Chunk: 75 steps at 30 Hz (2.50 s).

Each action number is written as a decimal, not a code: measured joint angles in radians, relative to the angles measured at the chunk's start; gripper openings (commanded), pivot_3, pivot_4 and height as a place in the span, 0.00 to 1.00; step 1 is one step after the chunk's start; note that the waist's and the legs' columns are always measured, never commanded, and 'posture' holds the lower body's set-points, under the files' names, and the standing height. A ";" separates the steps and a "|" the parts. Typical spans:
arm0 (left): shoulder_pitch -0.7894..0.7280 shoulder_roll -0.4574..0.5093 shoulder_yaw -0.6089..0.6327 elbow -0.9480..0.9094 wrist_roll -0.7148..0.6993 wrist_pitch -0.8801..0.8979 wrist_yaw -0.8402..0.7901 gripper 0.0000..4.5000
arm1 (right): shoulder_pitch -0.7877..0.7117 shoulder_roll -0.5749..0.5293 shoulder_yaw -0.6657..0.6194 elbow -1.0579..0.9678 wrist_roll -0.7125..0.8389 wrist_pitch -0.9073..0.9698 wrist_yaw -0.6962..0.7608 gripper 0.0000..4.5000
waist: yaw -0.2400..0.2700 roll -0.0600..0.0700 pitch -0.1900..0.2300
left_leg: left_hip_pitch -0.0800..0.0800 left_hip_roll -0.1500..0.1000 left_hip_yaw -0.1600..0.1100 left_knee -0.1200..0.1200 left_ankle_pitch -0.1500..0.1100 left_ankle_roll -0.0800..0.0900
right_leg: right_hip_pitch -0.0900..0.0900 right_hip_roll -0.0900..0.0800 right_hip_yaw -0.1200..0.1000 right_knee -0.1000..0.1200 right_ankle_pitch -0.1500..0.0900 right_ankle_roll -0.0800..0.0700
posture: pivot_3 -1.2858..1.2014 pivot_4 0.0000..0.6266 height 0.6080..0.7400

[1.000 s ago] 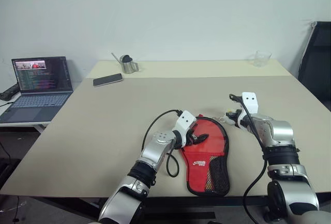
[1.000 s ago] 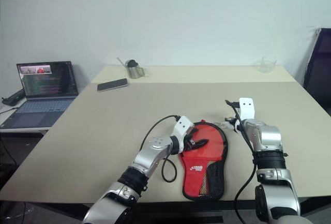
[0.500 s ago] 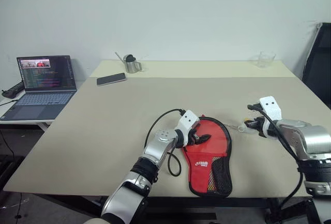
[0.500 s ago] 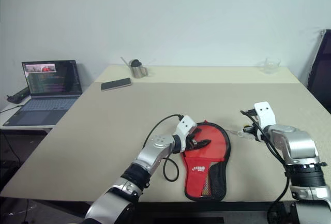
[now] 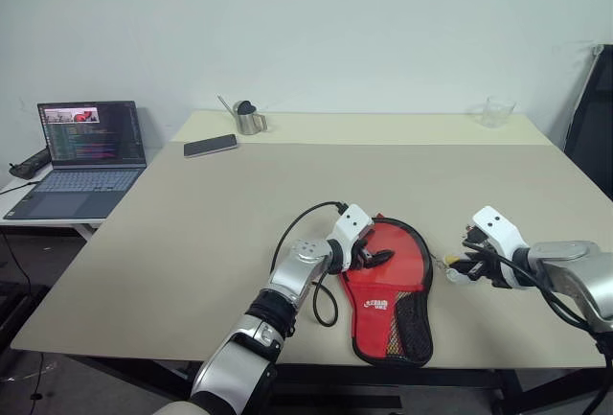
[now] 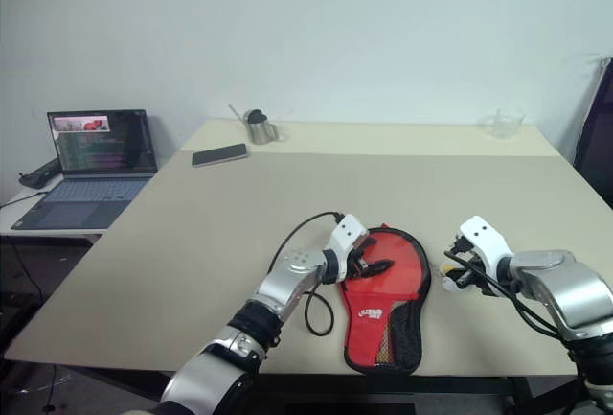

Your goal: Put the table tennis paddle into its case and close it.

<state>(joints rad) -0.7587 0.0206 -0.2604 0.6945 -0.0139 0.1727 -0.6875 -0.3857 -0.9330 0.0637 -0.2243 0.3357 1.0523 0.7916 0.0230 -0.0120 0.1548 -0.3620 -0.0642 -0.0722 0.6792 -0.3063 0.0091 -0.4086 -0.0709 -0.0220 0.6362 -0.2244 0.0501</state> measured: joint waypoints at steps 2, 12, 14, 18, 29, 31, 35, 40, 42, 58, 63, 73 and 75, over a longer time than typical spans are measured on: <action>-0.001 -0.002 -0.001 0.001 0.003 -0.001 0.000 0.81 | 0.028 -0.038 0.013 -0.017 -0.001 -0.026 0.037 0.07 | 0.001 0.000 0.000 | 0.000 0.001 -0.003 0.000 0.000 0.000 | 0.003 0.000 -0.003 -0.005 0.000 0.000 | 0.52 0.24 1.00; -0.010 -0.022 -0.008 0.009 0.021 -0.001 0.000 0.81 | 0.151 -0.170 0.077 -0.094 -0.022 -0.172 0.179 0.07 | 0.005 0.000 0.000 | -0.002 0.000 -0.006 -0.001 0.000 -0.001 | 0.005 -0.002 -0.010 -0.009 0.000 0.001 | 0.52 0.24 1.00; -0.010 -0.022 -0.008 0.011 0.025 -0.001 0.000 0.81 | 0.184 -0.196 0.077 -0.126 -0.019 -0.196 0.210 0.07 | 0.008 0.000 0.000 | -0.003 0.000 -0.008 -0.001 0.000 -0.001 | 0.005 -0.002 -0.012 -0.009 0.000 0.001 | 0.52 0.24 1.00; -0.012 -0.024 -0.009 0.013 0.027 -0.001 -0.002 0.81 | 0.235 -0.234 0.073 -0.177 -0.002 -0.226 0.255 0.07 | 0.012 -0.001 0.000 | -0.003 0.000 -0.009 -0.001 0.000 -0.001 | 0.005 -0.002 -0.013 -0.010 0.000 0.001 | 0.52 0.24 1.00; -0.020 -0.042 -0.019 0.024 0.027 -0.001 -0.004 0.81 | 0.366 -0.314 0.044 -0.277 0.001 -0.311 0.330 0.07 | 0.034 -0.004 0.002 | -0.004 0.000 -0.010 -0.001 0.000 -0.005 | 0.005 -0.003 -0.013 -0.010 -0.002 0.003 | 0.52 0.24 1.00; -0.021 -0.042 -0.020 0.025 0.028 -0.001 -0.003 0.81 | 0.399 -0.323 0.037 -0.300 0.004 -0.321 0.346 0.06 | 0.034 -0.004 0.002 | -0.004 0.000 -0.010 -0.001 0.000 -0.005 | 0.006 -0.003 -0.013 -0.010 -0.002 0.003 | 0.52 0.24 1.00; -0.022 -0.042 -0.019 0.029 0.030 -0.001 -0.001 0.81 | 0.457 -0.359 0.035 -0.343 0.001 -0.343 0.367 0.06 | 0.034 -0.004 0.002 | -0.003 0.000 -0.010 -0.001 0.000 -0.005 | 0.006 -0.003 -0.013 -0.010 -0.002 0.003 | 0.52 0.24 1.00; -0.029 -0.045 -0.019 0.040 0.031 -0.001 -0.002 0.81 | 0.497 -0.365 0.035 -0.381 0.000 -0.354 0.371 0.06 | 0.034 -0.005 0.001 | -0.003 0.000 -0.011 -0.001 -0.001 -0.004 | 0.006 -0.003 -0.013 -0.010 -0.002 0.003 | 0.52 0.24 1.00; -0.029 -0.045 -0.020 0.041 0.031 -0.001 -0.002 0.81 | 0.522 -0.365 0.039 -0.407 0.003 -0.351 0.375 0.06 | 0.034 -0.005 0.001 | -0.003 0.000 -0.011 -0.001 -0.001 -0.004 | 0.007 -0.003 -0.013 -0.010 -0.002 0.003 | 0.52 0.24 1.00; -0.036 -0.043 -0.019 0.050 0.032 -0.002 -0.001 0.81 | 0.442 -0.384 0.104 -0.460 -0.046 -0.321 0.367 0.36 | 0.033 -0.005 0.001 | -0.003 0.000 -0.010 -0.001 -0.001 -0.004 | 0.006 -0.003 -0.013 -0.010 -0.002 0.004 | 0.52 0.24 1.00; -0.036 -0.042 -0.018 0.050 0.032 -0.002 -0.001 0.81 | 0.429 -0.383 0.116 -0.419 -0.052 -0.356 0.389 0.75 | 0.032 -0.005 0.001 | -0.003 0.000 -0.010 -0.001 -0.001 -0.004 | 0.006 -0.003 -0.013 -0.010 -0.002 0.004 | 0.52 0.24 1.00; -0.023 -0.021 -0.002 0.033 0.023 -0.001 -0.006 0.81 | 0.291 -0.343 0.112 -0.180 -0.083 -0.477 0.433 0.99 | 0.022 -0.005 0.002 | -0.001 0.001 -0.008 0.000 -0.001 -0.004 | 0.006 -0.003 -0.013 -0.010 -0.002 0.004 | 0.52 0.24 1.00; -0.012 -0.011 0.014 0.013 0.012 0.005 -0.019 0.81 | 0.197 -0.305 0.092 -0.095 -0.079 -0.511 0.443 0.99 | 0.008 -0.005 0.002 | -0.001 0.001 -0.008 0.000 -0.001 -0.004 | 0.006 -0.002 -0.012 -0.009 -0.002 0.003 | 0.52 0.24 1.00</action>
<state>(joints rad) -0.7707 0.0095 -0.2460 0.7071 -0.0023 0.1774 -0.7066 -0.1887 -1.2377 0.1559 -0.3198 0.2564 0.5413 1.2351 0.0307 -0.0166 0.1565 -0.3632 -0.0628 -0.0804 0.6789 -0.3076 0.0053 -0.4022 -0.0733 -0.0344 0.6272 -0.2262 0.0536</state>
